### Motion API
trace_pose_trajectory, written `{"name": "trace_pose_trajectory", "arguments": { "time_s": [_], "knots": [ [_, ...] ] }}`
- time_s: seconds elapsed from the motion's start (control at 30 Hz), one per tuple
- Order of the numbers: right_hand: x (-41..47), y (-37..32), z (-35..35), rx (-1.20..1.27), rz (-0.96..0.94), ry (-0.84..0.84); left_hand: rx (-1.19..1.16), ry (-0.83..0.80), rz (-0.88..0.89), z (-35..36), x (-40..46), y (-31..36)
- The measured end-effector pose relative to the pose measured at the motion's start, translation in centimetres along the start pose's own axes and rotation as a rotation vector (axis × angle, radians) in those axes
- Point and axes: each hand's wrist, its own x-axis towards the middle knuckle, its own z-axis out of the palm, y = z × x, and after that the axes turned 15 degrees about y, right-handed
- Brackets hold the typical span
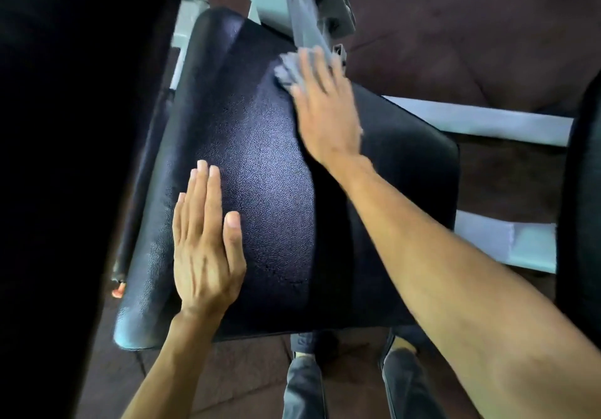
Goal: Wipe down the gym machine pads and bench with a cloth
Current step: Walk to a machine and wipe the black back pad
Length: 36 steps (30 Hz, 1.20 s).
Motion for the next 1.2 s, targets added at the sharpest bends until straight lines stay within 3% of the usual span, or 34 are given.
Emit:
{"name": "trace_pose_trajectory", "arguments": {
  "time_s": [0.07,0.17,0.37,0.43,0.5,0.57,0.63,0.73,0.83,0.97,1.03,1.2],
  "knots": [
    [-0.3,-3.3,0.4,0.032,-0.175,0.02,-0.08,0.041,-0.013,-0.1,0.2,0.0],
    [-7.6,-5.5,-1.3,0.163,-0.471,-0.041,-0.17,0.072,-0.034,-0.4,0.4,-0.1],
    [-23.0,2.0,-5.5,0.088,-0.62,-0.216,-0.198,0.006,-0.056,-0.9,0.4,0.0],
    [-23.4,5.7,-5.9,0.028,-0.512,-0.235,-0.191,0.002,-0.064,-0.8,0.4,0.1],
    [-20.5,7.7,-5.6,0.023,-0.283,-0.205,-0.173,-0.006,-0.073,-0.7,0.3,0.1],
    [-15.1,7.0,-4.5,0.043,-0.01,-0.096,-0.169,-0.006,-0.079,-0.6,0.2,-0.1],
    [-10.2,4.1,-3.4,0.079,0.129,-0.005,-0.184,-0.002,-0.091,-0.6,0.2,-0.2],
    [-9.7,-1.4,-1.8,0.093,-0.059,0.074,-0.221,0.024,-0.099,-0.9,0.3,-0.1],
    [-17.1,-4.6,-3.5,0.174,-0.285,-0.068,-0.245,0.022,-0.09,-1.1,0.4,-0.2],
    [-27.7,0.8,-5.8,0.13,-0.554,-0.179,-0.075,-0.054,-0.019,-0.8,0.2,-0.6],
    [-29.5,5.5,-5.9,0.036,-0.439,-0.151,0.04,-0.082,0.049,-0.5,0.0,-0.5],
    [-19.7,11.9,-4.7,0.053,0.379,0.065,0.238,-0.077,0.132,0.3,-0.3,-0.4]
  ]
}}
